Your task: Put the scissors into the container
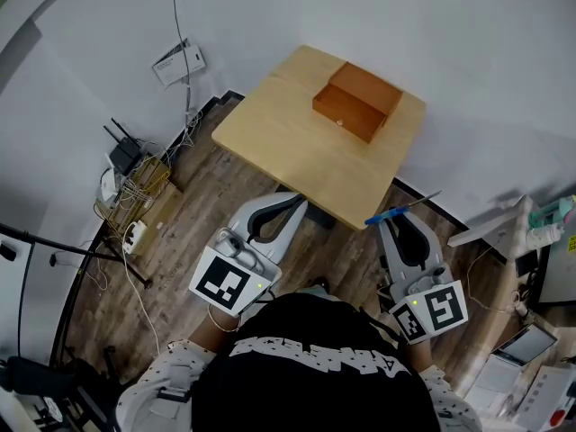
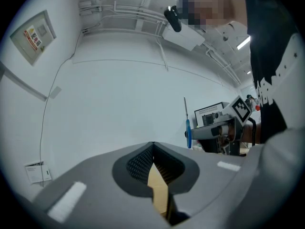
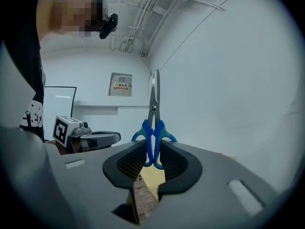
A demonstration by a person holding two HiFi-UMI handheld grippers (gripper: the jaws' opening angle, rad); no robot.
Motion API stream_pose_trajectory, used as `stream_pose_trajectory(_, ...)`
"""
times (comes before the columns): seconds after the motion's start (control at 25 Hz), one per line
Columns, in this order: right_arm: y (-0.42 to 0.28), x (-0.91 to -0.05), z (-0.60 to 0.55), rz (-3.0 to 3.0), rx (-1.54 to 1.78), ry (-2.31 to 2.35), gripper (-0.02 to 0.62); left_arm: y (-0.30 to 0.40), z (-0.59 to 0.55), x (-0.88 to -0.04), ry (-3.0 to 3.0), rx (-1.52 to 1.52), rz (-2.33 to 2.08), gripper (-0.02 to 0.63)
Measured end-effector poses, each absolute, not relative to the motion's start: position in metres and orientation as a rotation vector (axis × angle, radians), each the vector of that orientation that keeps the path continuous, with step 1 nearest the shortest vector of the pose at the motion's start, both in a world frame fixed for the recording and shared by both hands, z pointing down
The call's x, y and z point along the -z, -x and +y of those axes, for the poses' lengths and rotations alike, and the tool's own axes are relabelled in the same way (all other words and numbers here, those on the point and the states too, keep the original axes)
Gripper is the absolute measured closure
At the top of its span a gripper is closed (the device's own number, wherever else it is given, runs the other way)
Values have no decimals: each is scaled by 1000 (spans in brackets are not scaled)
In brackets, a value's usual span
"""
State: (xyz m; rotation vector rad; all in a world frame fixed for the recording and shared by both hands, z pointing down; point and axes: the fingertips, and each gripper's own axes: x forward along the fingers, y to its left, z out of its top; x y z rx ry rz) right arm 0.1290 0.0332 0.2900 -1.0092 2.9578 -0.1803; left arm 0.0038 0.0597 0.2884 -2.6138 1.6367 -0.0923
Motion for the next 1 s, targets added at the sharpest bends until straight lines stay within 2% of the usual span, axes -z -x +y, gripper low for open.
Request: stream_pose_trajectory(1.0,-131,-310,-49,2967,238,965,494,7,-18,-297,2548,188,1701,604)
